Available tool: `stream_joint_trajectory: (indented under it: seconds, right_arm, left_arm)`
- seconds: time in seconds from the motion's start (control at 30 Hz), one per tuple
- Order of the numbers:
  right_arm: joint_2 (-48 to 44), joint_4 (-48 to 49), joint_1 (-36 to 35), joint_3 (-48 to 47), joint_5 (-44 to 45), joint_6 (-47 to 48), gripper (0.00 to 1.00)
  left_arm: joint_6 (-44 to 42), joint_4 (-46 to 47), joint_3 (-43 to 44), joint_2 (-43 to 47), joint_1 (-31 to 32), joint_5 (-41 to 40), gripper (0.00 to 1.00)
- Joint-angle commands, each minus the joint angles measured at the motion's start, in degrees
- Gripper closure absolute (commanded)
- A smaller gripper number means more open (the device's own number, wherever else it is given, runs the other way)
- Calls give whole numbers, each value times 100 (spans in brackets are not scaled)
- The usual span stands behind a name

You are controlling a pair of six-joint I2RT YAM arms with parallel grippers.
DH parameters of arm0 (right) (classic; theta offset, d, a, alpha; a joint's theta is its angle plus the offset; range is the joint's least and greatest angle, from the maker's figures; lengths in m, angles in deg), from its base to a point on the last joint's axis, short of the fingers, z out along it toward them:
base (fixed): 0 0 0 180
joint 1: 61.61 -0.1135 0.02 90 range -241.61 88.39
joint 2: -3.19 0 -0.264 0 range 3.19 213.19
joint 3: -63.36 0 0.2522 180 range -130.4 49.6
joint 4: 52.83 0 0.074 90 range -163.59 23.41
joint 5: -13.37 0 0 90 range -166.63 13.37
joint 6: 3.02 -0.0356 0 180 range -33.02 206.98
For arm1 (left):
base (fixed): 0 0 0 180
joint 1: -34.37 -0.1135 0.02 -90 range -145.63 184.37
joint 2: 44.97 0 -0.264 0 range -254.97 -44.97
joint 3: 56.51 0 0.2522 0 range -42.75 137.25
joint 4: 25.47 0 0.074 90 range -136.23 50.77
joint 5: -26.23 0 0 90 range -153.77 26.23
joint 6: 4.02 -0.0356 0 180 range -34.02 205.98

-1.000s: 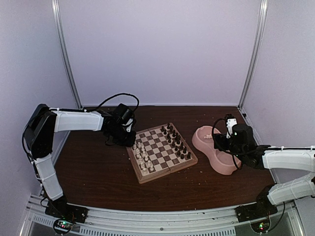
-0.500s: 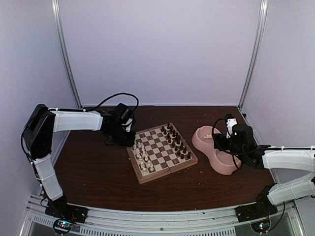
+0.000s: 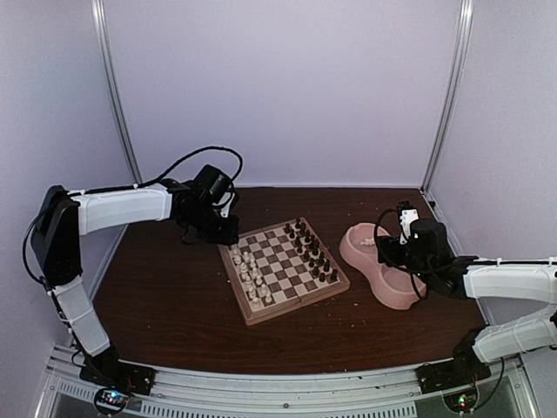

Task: Set up the chess pieces on the board
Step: Place the bishop on c1, then adjust the storage box at the center of the board.

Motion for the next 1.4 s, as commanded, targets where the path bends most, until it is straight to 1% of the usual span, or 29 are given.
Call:
stream_joint_trajectory:
  seconds: [0.0,0.07,0.17,0.27,0.33,0.37,0.4,0.53,0.6,0.73,0.77,0.83,0.9,1.03,1.1,1.23,1.3,1.33,1.37]
  right_arm:
    - [18,-29,18,-133,-39,-6,20]
    - [10,-25,19,-126,-29,-8,20]
    - [24,-33,18,-146,-24,-18,20]
    - [2,-195,19,-209,3,-80,22]
    - [-45,-221,21,-187,41,-134,23]
    - [-71,-220,22,-172,42,-153,23]
    - [-90,-243,23,-170,32,-157,23]
    - [-164,-776,49,-503,-71,-172,23]
    - [-63,-1423,104,-959,-235,-209,27]
    - [496,-2924,304,-2080,-420,-430,38]
    - [682,-3265,370,-2358,-451,-496,39]
    - [1045,-3741,534,-2853,-766,-486,42]
    - [1432,-4042,609,-3268,-1046,-300,45]
    - [2154,-4593,761,-4099,-1237,72,46]
    - [2548,-4821,896,-4502,-1425,168,49]
    - [3326,-5188,1018,-5175,-1574,271,56]
    - [3695,-5318,1032,-5367,-1577,275,58]
    - [3861,-5382,1034,-5429,-1600,263,61]
    - [4014,-5434,1036,-5476,-1647,237,64]
  left_arm:
    - [-134,-454,557,746,-27,231,78]
    - [-181,-673,783,1198,-17,225,76]
    - [-241,-702,922,1992,-17,99,71]
    - [-282,-713,847,2629,-17,52,66]
    - [-276,-717,664,2942,-17,51,65]
    - [-254,-715,551,3135,-17,-140,65]
    - [-233,-721,452,3213,-17,-148,64]
    - [-146,-792,59,3704,-17,-161,63]
    - [-102,-794,-170,3959,-17,-202,62]
    - [-67,-777,-675,4448,-17,-268,58]
    - [-65,-765,-800,4536,-17,-267,57]
    - [-75,-751,-1040,4684,-17,-244,55]
    - [-106,-742,-1270,4812,-17,-229,55]
    - [-148,-704,-1658,4998,-17,-163,53]
    - [-163,-689,-1796,5073,-17,-138,51]
    - [-155,-655,-1968,5177,-17,-77,50]
    - [-153,-647,-1996,5181,-19,-38,50]
    - [-154,-637,-2005,5172,-17,-36,50]
    - [-159,-636,-2008,5152,-17,129,49]
